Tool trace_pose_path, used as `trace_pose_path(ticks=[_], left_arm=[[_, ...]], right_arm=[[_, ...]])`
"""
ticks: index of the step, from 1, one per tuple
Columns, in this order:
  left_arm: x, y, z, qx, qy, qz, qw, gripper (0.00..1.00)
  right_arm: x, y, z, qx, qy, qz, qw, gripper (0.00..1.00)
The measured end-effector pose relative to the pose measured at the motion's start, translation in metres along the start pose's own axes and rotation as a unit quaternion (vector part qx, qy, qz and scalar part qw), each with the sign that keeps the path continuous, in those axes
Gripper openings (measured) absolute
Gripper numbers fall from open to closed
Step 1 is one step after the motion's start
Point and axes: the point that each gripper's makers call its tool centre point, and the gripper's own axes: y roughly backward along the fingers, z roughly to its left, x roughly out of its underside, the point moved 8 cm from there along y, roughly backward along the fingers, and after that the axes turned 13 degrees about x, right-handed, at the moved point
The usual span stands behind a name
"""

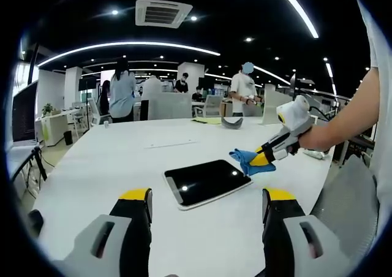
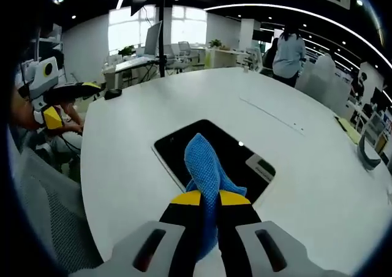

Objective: Wipe the mirror surface with the cleaning cloth until all visible marks leave the cleaned area.

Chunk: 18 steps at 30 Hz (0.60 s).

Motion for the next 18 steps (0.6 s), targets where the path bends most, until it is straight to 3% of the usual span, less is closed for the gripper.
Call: trace_pose_path(ticks=[18], left_arm=[[0.001,0.002,0.014,0.0,-0.001,-0.005,1.0,0.73]], right_arm=[[-0.033,-0.024,0.001,-0.018,0.0,-0.014,0.9997,0.04]])
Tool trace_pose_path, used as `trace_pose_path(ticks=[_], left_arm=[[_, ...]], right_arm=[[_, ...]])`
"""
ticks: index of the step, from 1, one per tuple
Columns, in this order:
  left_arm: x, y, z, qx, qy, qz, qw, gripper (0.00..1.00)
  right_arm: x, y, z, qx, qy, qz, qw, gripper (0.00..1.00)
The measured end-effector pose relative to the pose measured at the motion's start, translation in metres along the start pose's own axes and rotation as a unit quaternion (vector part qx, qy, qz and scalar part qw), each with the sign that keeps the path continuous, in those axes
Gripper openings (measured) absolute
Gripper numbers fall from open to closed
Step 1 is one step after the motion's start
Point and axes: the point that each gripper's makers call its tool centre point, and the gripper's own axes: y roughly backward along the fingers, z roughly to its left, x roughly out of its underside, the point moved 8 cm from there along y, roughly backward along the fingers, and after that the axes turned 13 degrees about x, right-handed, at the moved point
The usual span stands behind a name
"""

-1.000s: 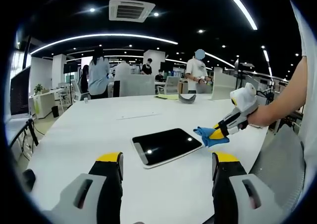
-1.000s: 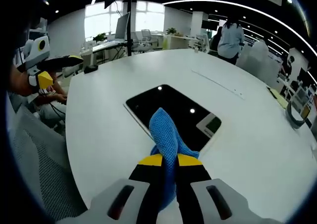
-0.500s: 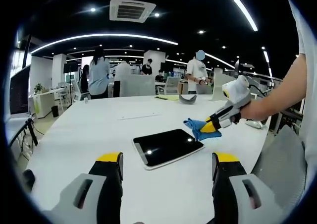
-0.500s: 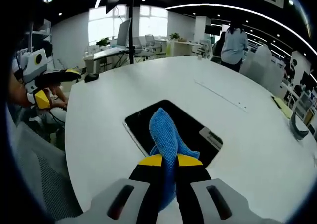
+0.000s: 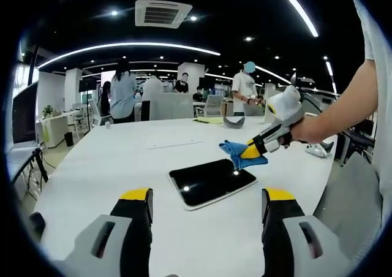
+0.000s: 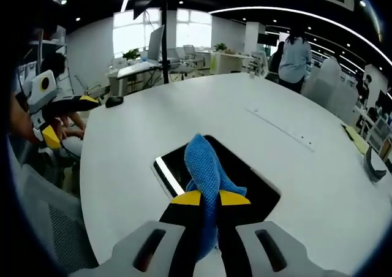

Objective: Wipe the mirror surface with the cleaning cloth until all visible marks leave the cleaned area.

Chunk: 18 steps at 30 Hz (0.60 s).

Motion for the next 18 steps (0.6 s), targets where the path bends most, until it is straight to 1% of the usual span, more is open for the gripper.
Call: trace_pose_path(ticks=[10,13,18], left_arm=[[-0.002,-0.006,0.006,0.005,-0.01,0.003,0.9999,0.73],[-0.002,-0.008,0.006,0.009,-0.015,0.006,0.9998,0.73],[0.001,-0.008,0.009,0.011,-0.015,0.012,0.9998,0.73]], right_arm=[[-0.014,-0.019,0.001,-0.005,-0.006,-0.007,0.9999,0.04],[-0.015,-0.026,0.004,-0.012,0.0,-0.005,0.9999,0.04],[-0.018,-0.037,0.006,-0.016,-0.009,-0.009,0.9998,0.04]])
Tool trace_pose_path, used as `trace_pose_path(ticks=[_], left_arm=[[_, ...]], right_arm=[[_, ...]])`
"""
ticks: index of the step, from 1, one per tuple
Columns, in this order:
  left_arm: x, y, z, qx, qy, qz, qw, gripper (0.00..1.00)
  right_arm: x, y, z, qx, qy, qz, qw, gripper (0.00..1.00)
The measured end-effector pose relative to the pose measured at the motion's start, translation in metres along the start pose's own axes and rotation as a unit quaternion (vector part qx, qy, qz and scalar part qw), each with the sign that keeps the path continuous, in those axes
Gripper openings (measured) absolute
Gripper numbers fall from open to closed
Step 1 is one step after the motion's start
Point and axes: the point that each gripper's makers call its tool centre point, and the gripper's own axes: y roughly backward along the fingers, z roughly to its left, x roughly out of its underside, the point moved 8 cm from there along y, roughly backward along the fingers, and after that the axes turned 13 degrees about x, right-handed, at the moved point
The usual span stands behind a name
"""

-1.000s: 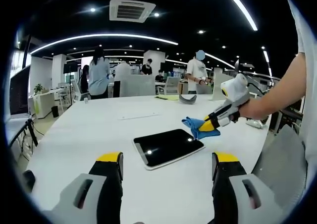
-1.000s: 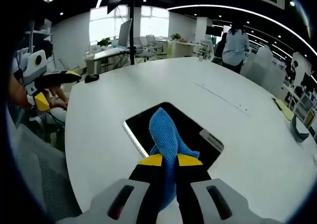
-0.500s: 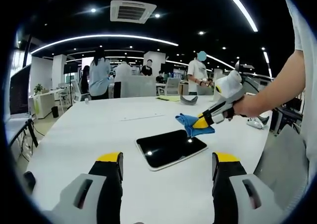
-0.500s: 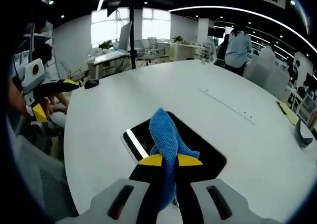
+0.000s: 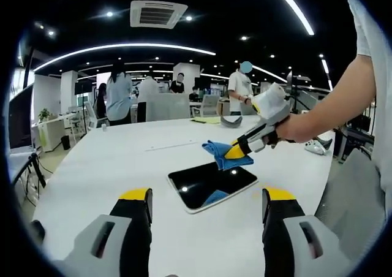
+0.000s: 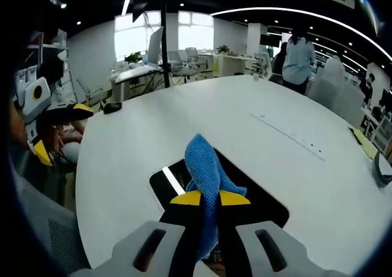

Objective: Wipe the mirror surface with the cleaning cloth until all visible marks leave the cleaned area.

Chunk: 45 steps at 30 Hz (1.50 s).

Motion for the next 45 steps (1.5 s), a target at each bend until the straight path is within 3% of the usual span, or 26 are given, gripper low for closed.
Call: trace_pose_path(ticks=[19,29,45], left_arm=[[0.002,-0.001,0.009,0.001,0.005,-0.001,1.0,0.73],[0.004,-0.007,0.012,0.006,0.008,0.007,0.9999,0.72],[0.002,-0.012,0.02,0.007,0.006,0.009,0.9999,0.72]], right_arm=[[-0.04,-0.036,0.0,-0.009,-0.002,-0.018,0.9998,0.03],[-0.049,-0.054,-0.001,-0.023,0.013,-0.017,0.9995,0.03],[-0.055,-0.072,-0.005,-0.026,0.001,-0.02,0.9995,0.03]])
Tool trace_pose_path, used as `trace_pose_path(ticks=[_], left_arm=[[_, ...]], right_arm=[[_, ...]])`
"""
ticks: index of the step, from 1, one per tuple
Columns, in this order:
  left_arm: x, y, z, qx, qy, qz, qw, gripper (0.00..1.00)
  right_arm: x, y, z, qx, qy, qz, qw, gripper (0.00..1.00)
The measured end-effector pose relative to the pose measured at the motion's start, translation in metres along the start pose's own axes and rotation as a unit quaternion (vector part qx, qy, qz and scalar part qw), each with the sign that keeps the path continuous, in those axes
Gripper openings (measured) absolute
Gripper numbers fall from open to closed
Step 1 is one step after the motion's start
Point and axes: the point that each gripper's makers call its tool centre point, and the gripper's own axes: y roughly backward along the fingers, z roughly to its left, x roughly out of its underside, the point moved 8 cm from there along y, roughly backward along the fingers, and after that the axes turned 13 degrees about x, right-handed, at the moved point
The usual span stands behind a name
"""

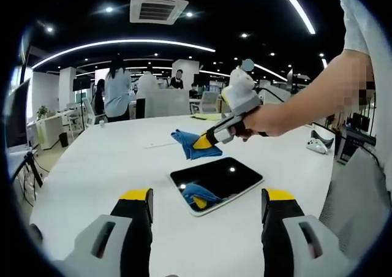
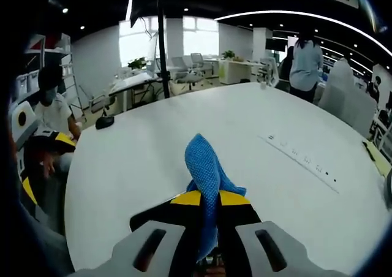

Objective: Wipe the mirror surface with the cleaning cloth until all visible marks leave the cleaned area.

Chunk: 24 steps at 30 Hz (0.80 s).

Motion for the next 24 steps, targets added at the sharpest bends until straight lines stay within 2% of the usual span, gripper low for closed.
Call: trace_pose_path(ticks=[9,24], left_arm=[[0.003,0.0,0.002,0.003,0.004,0.002,1.0,0.72],[0.008,-0.004,0.005,0.003,0.011,0.003,0.9999,0.72]], right_arm=[[-0.002,-0.008,0.007,-0.003,-0.002,0.001,1.0,0.03],[0.0,-0.024,0.005,-0.007,-0.012,0.009,0.9999,0.03]])
